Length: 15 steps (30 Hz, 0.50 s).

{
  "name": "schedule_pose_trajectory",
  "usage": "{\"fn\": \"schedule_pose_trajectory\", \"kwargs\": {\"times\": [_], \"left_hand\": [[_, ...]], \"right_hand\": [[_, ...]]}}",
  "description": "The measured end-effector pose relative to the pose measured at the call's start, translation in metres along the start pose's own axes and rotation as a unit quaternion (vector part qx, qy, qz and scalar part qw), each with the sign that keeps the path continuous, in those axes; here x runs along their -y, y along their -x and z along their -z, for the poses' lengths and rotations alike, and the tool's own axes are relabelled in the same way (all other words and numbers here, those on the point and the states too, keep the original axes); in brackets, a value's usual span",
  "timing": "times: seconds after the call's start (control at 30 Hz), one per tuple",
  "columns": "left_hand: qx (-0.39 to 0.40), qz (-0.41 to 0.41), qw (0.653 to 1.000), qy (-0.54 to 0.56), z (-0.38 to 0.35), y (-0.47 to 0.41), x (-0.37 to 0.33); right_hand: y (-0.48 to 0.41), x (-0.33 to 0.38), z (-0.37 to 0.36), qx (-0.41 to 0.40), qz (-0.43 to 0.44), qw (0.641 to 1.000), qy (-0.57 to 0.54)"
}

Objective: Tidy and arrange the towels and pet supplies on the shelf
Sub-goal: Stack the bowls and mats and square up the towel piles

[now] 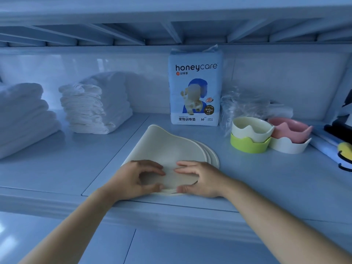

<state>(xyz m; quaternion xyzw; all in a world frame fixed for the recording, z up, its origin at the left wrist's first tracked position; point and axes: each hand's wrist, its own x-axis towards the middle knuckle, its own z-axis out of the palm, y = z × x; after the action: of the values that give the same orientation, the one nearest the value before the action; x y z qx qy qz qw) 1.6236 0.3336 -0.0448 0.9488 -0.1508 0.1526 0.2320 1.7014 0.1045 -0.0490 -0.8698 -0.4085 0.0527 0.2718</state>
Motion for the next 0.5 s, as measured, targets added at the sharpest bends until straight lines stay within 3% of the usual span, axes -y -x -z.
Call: {"fn": "schedule_pose_trajectory", "kwargs": {"times": [0.17,0.3,0.43,0.5], "left_hand": [[0.048,0.035,0.998,0.000,0.002,0.000,-0.005],[0.029,0.047,0.998,0.008,0.001,0.000,-0.008],[-0.043,0.068,0.997,0.004,0.000,-0.013,-0.015],[-0.014,0.077,0.997,-0.004,0.003,-0.014,-0.018]], "right_hand": [[0.004,0.002,-0.002,-0.014,-0.005,1.000,-0.025],[0.005,0.002,-0.003,-0.041,0.017,0.998,-0.037],[-0.002,0.001,-0.002,-0.094,0.029,0.994,-0.038],[-0.004,-0.002,-0.002,-0.090,0.021,0.994,-0.062]]}}
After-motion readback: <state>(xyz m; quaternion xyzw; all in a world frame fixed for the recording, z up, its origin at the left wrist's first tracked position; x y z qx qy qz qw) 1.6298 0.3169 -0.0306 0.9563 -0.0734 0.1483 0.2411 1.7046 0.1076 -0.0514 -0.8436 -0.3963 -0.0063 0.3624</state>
